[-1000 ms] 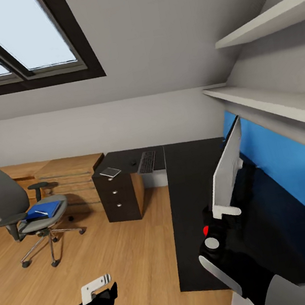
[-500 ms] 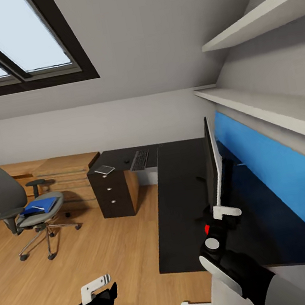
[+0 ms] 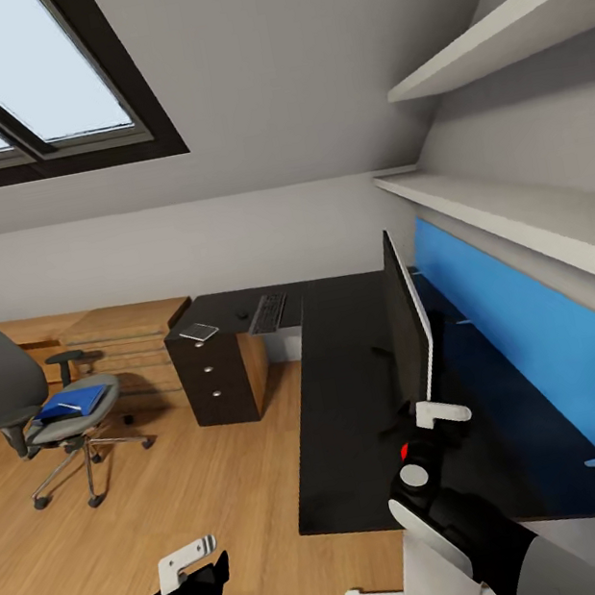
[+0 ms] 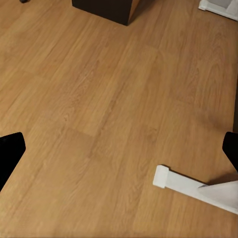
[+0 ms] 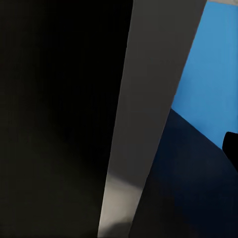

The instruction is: In the bedroom, organize the workspace by keeping the computer under the desk, ensuring the monitor is on the desk, placing the keyboard on the desk next to the monitor, placing the mouse on the desk next to the keyboard, moving the folder from the swivel chair onto the desk next to the mouse, stacking the notebook on top of the folder with the pen on top of the notebook, and positioning the swivel chair next to the desk.

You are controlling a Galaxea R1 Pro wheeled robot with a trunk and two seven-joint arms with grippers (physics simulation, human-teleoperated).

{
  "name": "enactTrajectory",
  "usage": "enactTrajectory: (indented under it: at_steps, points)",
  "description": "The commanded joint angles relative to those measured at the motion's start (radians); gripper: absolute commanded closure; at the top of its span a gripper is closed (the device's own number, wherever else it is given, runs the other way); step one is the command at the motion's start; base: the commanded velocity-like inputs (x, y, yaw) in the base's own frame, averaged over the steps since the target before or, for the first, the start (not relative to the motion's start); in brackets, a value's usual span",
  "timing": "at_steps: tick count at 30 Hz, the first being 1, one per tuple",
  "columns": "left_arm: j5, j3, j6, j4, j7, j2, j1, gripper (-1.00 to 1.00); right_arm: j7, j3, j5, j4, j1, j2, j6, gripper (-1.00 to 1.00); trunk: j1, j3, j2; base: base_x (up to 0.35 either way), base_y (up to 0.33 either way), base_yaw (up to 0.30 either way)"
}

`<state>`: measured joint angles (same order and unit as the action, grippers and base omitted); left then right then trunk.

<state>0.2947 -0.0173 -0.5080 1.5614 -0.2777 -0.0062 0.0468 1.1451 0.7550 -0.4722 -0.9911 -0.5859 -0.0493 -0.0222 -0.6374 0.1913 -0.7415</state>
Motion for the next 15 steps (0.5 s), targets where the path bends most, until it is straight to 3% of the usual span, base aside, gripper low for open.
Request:
enactTrajectory:
  at_steps: [1, 7, 13, 15]
  points:
    - [0.011, -0.001, -0.003, 0.002, -0.009, 0.000, 0.000, -1.00, 0.005, 0.005, -0.007, -0.001, -0.002, -0.001, -0.002, -1.00, 0.000, 0.001, -0.001, -0.020, -0.001, 0.000]
    - [0.011, -0.001, -0.003, 0.002, -0.009, 0.000, -0.001, -1.00, 0.005, 0.005, -0.008, -0.001, -0.002, -0.001, -0.002, -1.00, 0.000, 0.001, -0.001, -0.134, -0.052, 0.000]
    - [0.011, -0.001, -0.003, 0.002, -0.009, 0.000, -0.001, -1.00, 0.004, 0.004, -0.009, -0.001, -0.002, -0.001, -0.002, -1.00, 0.000, 0.001, -0.001, -0.016, -0.007, 0.000]
    - [0.012, -0.001, -0.003, 0.002, -0.009, 0.000, 0.000, -1.00, 0.004, 0.005, -0.009, -0.001, -0.002, -0.002, -0.003, -1.00, 0.000, 0.001, -0.001, -0.258, 0.000, 0.000]
